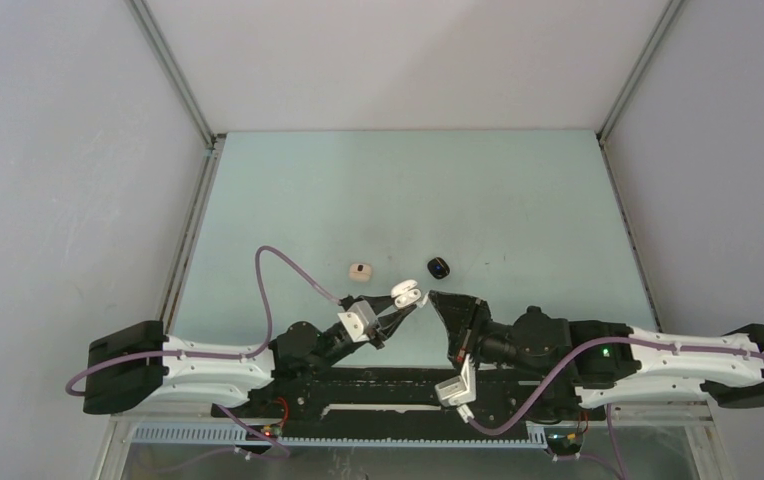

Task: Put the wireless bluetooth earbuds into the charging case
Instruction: Insert the right earbud into the right side groove of the charging case.

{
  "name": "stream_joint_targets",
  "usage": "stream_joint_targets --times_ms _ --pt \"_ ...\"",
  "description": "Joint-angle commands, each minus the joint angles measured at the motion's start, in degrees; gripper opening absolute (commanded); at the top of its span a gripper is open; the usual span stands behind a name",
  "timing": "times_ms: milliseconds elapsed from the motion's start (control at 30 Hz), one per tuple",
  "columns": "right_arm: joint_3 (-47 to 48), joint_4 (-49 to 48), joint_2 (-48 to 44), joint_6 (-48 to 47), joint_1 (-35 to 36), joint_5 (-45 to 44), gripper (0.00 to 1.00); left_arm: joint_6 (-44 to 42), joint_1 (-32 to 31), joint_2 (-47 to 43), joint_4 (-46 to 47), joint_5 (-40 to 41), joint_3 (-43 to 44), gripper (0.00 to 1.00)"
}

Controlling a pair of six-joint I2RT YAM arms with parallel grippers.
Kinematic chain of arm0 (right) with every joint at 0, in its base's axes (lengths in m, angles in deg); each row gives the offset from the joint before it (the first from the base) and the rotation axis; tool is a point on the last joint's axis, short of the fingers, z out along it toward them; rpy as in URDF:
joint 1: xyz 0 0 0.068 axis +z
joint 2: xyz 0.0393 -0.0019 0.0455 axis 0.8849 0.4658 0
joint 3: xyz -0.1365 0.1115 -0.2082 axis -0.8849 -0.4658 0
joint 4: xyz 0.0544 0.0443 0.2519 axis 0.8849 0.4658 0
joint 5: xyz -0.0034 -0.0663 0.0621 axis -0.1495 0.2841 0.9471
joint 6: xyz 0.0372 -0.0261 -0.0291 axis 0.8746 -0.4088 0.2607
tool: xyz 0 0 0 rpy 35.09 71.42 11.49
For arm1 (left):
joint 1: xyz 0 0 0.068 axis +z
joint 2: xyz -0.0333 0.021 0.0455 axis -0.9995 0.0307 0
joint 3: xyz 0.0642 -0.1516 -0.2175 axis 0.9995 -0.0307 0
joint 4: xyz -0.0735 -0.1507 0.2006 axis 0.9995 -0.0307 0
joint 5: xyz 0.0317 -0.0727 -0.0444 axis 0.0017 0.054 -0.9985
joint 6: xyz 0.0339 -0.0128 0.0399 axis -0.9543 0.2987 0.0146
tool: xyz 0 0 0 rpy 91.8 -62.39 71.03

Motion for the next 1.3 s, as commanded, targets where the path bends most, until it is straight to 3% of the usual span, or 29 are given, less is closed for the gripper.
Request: stream_joint_targets --times_ms 0,267,1267 --pt "0.7 1.5 2.7 -2.4 0.1 -6.9 0.00 -1.6 -0.3 -0.2 3.9 0.3 0.2 0.00" --pt "-2.7 -8.3 6.2 -8.7 -1.2 -11.9 0.00 -1.4 -0.3 0.0 4.4 0.2 -0.1 0.00" --pt "-3.9 -8.2 10.5 -14.1 -3.0 -12.3 0.00 -0.5 -0.4 -0.2 6.0 -0.1 -0.9 0.00"
